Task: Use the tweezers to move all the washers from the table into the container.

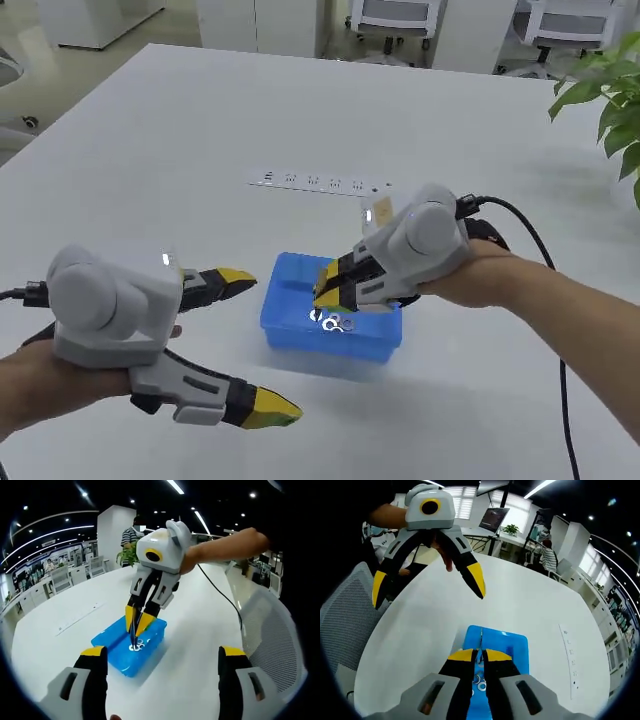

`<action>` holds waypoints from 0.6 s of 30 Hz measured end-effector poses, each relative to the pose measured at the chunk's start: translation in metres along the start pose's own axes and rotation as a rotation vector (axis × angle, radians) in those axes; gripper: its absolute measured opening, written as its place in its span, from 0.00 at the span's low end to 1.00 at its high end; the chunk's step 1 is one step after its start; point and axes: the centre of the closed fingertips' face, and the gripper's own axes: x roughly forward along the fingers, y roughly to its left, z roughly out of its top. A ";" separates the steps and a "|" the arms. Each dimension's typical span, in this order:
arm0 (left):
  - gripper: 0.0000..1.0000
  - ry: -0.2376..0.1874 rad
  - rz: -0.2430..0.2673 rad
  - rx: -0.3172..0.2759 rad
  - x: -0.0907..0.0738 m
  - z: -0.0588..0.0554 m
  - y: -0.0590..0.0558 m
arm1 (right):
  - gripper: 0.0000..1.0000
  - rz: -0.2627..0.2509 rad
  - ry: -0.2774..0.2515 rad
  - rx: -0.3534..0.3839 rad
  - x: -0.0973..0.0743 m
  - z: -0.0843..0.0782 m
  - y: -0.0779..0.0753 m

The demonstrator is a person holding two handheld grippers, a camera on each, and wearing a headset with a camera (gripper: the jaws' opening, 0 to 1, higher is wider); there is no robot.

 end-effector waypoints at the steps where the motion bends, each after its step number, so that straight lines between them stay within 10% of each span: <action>1: 0.96 -0.003 -0.002 0.004 0.001 0.001 0.001 | 0.08 0.003 0.003 0.001 0.002 -0.001 0.000; 18: 0.56 0.031 -0.074 0.101 0.026 0.012 0.028 | 0.08 0.048 0.022 0.030 0.016 -0.013 0.004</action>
